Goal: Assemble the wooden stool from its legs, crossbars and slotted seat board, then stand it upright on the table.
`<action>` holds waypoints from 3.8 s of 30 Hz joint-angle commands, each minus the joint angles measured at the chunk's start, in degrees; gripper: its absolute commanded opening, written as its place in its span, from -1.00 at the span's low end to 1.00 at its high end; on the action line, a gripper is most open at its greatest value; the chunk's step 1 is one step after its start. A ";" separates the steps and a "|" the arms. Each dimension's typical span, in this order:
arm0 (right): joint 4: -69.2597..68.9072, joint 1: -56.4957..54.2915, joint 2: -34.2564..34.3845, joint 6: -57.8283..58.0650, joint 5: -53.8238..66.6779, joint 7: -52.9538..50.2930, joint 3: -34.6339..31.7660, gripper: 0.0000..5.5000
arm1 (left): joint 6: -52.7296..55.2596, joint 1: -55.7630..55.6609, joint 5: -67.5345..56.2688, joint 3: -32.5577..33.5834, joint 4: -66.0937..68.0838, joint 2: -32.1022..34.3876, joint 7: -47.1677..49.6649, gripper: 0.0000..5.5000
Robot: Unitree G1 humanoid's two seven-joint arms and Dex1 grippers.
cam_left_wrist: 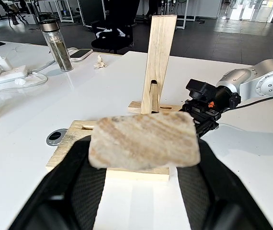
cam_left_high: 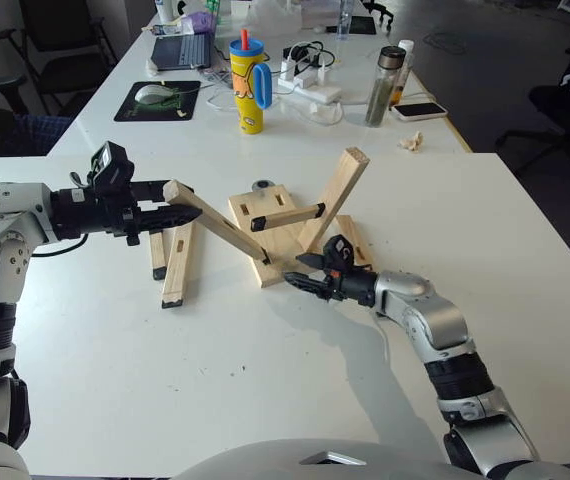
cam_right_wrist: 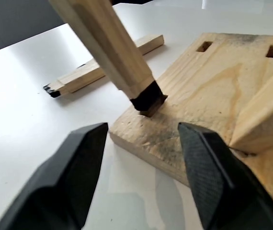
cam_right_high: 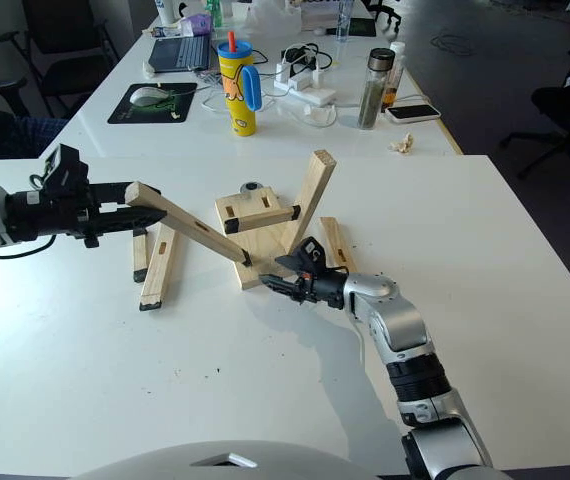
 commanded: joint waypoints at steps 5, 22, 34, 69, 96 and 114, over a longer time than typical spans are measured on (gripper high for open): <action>9.93 -3.48 5.76 -2.31 -5.44 -8.42 2.17 -0.42 | -1.82 -3.47 3.81 -2.64 2.54 -0.75 -1.51 -0.24; 11.56 -3.27 6.70 -1.30 -9.90 -14.18 3.44 -0.42 | -0.50 -4.33 4.23 -3.13 1.95 -0.63 -3.64 -0.24; 11.95 -2.38 6.89 -0.46 -10.30 -14.01 5.21 -0.42 | -3.42 -5.94 9.21 -7.55 4.47 -0.98 -4.56 -0.24; -11.73 4.20 5.93 0.63 1.13 -5.50 3.32 -0.77 | -0.18 -1.76 9.76 -12.09 0.73 -14.45 8.38 -0.24; -15.19 -3.14 10.93 -7.16 -11.06 -27.95 1.89 -1.00 | -2.40 -6.25 10.50 -12.78 4.61 -13.31 5.04 -0.24; -8.97 0.62 8.14 11.05 -20.42 -25.66 14.73 -1.00 | -6.37 -11.98 13.21 -15.27 12.37 -12.66 0.44 -0.24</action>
